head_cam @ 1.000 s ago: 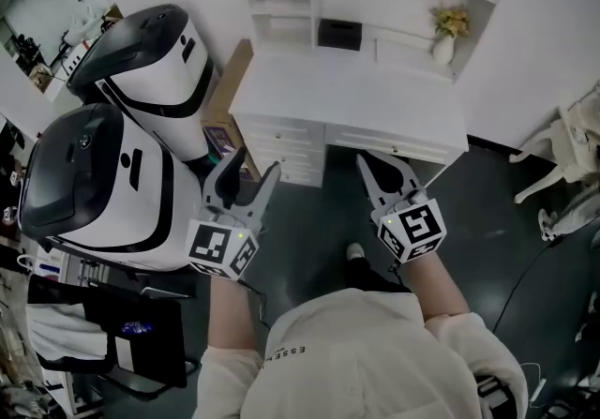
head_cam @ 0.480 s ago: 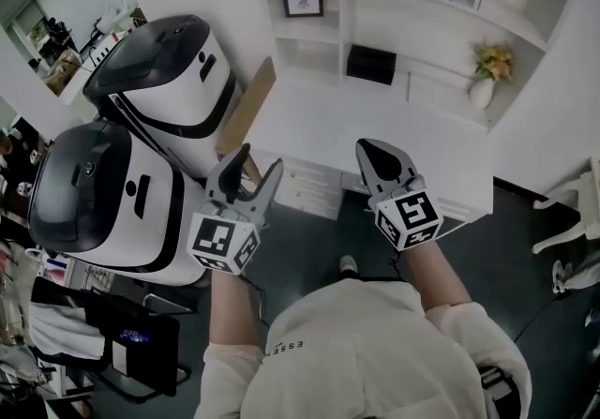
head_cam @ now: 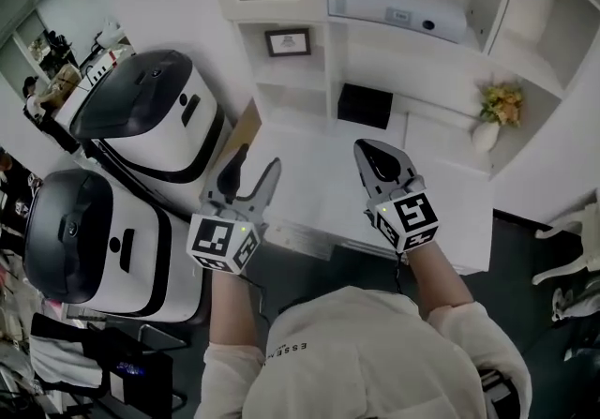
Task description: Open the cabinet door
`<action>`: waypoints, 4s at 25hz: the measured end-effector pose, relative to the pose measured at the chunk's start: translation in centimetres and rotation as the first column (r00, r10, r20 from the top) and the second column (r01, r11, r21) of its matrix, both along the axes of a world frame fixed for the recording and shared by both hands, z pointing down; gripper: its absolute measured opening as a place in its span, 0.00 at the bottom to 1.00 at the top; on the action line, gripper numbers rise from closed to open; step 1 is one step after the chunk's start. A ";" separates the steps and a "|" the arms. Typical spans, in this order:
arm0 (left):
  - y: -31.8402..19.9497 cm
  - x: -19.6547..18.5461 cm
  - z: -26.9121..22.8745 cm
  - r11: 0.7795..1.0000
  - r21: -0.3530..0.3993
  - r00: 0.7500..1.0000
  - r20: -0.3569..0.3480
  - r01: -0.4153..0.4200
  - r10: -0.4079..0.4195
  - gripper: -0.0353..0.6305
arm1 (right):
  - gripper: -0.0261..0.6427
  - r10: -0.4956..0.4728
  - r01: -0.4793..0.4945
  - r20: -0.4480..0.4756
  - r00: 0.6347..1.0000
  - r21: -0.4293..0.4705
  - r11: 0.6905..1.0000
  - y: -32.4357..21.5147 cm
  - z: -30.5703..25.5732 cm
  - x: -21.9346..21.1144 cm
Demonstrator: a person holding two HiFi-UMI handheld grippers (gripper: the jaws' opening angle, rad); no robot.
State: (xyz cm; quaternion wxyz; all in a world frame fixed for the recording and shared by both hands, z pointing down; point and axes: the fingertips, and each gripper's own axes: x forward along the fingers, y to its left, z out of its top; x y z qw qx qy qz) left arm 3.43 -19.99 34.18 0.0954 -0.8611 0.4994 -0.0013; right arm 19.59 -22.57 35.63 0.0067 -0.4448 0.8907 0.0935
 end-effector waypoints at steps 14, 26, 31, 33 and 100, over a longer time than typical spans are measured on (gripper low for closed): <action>-16.2 3.2 -4.9 0.979 0.051 0.981 0.023 -0.196 0.195 0.41 | 0.06 0.148 -0.148 0.007 0.989 0.004 0.989 -11.7 -3.2 0.6; -26.3 6.6 -17.8 0.905 0.254 0.936 0.190 -0.340 0.298 0.41 | 0.06 0.297 -0.295 -0.009 0.955 0.069 0.953 -16.7 -7.7 -0.2; -28.6 7.4 -23.5 0.880 0.333 0.936 0.215 -0.338 0.278 0.41 | 0.06 0.350 -0.347 -0.014 0.937 0.104 0.932 -17.6 -9.9 0.8; -29.3 7.7 -25.7 0.875 0.362 0.941 0.228 -0.321 0.251 0.41 | 0.06 0.354 -0.349 -0.025 0.935 0.123 0.929 -17.9 -10.7 0.4; -23.3 4.0 -37.7 0.843 0.319 0.887 0.320 -0.433 0.334 0.18 | 0.06 0.381 -0.377 -0.018 0.924 0.102 0.920 -9.4 -9.7 -4.4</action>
